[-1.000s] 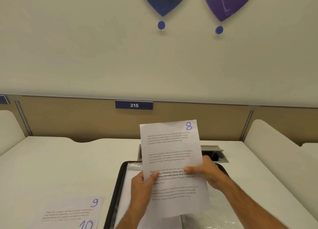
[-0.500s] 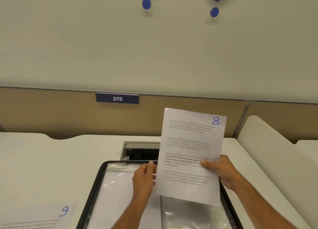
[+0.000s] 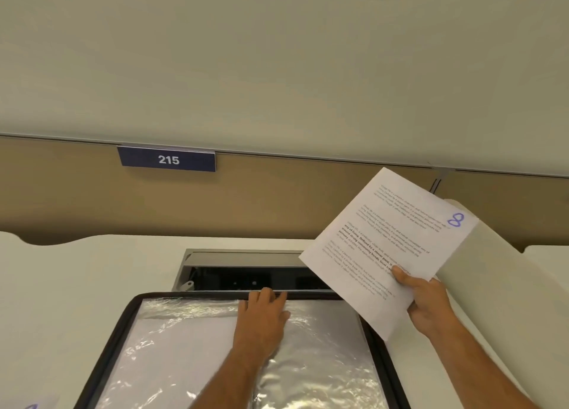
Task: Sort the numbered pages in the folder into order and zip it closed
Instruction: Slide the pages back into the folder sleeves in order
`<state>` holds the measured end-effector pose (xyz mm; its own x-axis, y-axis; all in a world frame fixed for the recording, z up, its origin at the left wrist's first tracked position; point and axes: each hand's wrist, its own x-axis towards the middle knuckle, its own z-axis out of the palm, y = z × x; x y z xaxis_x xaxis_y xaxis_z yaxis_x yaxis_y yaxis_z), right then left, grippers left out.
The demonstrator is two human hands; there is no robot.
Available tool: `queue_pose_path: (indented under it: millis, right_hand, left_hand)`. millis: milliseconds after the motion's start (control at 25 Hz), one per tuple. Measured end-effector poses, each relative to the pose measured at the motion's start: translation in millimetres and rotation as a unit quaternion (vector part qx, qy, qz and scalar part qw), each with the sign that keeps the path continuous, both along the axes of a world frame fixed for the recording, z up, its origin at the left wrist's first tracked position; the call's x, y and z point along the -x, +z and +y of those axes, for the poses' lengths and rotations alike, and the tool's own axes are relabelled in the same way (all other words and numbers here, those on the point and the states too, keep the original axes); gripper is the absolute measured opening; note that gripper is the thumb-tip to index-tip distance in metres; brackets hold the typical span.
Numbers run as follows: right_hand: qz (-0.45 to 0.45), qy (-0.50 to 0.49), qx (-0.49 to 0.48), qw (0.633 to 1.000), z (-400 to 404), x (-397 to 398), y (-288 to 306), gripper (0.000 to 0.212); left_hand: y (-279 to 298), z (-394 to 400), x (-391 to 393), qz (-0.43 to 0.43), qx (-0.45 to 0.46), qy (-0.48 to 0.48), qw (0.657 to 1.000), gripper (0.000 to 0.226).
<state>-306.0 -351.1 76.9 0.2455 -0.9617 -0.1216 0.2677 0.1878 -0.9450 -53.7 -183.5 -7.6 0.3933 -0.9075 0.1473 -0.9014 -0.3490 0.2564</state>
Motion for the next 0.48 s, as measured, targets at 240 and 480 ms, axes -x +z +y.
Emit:
queue_pose_path:
  millis: [240,480]
  right_hand:
    - [-0.013,-0.035,-0.021,0.999,-5.8,-11.5,-14.1,0.044]
    - [-0.049,-0.061,-0.017,0.997,-1.4,-31.2,-14.0,0.056]
  left_hand:
    - [-16.1,-4.9,0.9,-0.047,0.101,-0.01,0.994,0.019]
    - [-20.5,-5.1,3.4,-0.012,0.2,-0.013,0.98,0.02]
